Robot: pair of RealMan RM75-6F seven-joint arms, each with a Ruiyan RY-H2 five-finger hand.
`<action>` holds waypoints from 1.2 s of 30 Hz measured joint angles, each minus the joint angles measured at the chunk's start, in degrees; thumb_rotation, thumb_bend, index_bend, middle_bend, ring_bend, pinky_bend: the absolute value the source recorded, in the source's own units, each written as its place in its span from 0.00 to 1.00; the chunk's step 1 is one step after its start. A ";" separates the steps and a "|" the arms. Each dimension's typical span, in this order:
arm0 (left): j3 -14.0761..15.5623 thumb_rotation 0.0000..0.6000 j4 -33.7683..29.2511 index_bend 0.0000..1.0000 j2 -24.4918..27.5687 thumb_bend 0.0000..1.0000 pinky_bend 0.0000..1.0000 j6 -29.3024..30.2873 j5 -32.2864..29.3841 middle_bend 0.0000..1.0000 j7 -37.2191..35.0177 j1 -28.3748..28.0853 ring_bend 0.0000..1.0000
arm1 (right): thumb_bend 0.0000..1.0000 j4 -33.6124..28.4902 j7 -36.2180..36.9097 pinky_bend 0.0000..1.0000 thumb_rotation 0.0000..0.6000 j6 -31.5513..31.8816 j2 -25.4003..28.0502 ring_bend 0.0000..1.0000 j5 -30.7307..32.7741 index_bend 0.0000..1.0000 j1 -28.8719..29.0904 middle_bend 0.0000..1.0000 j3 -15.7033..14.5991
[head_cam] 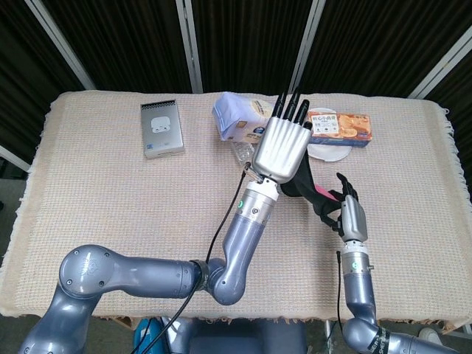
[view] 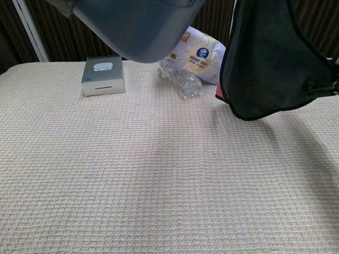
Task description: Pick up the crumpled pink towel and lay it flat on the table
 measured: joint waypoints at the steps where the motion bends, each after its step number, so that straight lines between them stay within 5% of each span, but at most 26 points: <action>1: 0.04 1.00 -0.30 0.61 0.16 0.68 0.02 0.02 0.04 0.16 -0.21 0.28 0.00 | 0.70 -0.07 -0.01 0.00 1.00 0.19 0.00 0.00 -0.22 0.62 -0.01 0.09 0.02; 17: 2.08 1.00 -13.50 0.61 7.58 0.68 0.02 0.60 2.91 0.17 -10.88 11.68 0.00 | 0.70 -0.75 -2.63 0.00 1.00 0.49 4.03 0.00 -0.37 0.62 2.93 0.09 5.69; 25: 3.60 1.00 -21.82 0.61 12.85 0.68 0.02 1.35 3.70 0.17 -20.99 21.42 0.00 | 0.70 -0.77 -6.23 0.00 1.00 0.44 4.85 0.00 -0.56 0.62 4.96 0.09 6.06; 36: 8.08 1.00 -24.40 0.61 18.15 0.68 0.02 0.29 7.05 0.18 -28.94 30.08 0.00 | 0.70 -0.41 -11.62 0.00 1.00 2.20 2.14 0.00 -1.36 0.62 8.21 0.09 4.74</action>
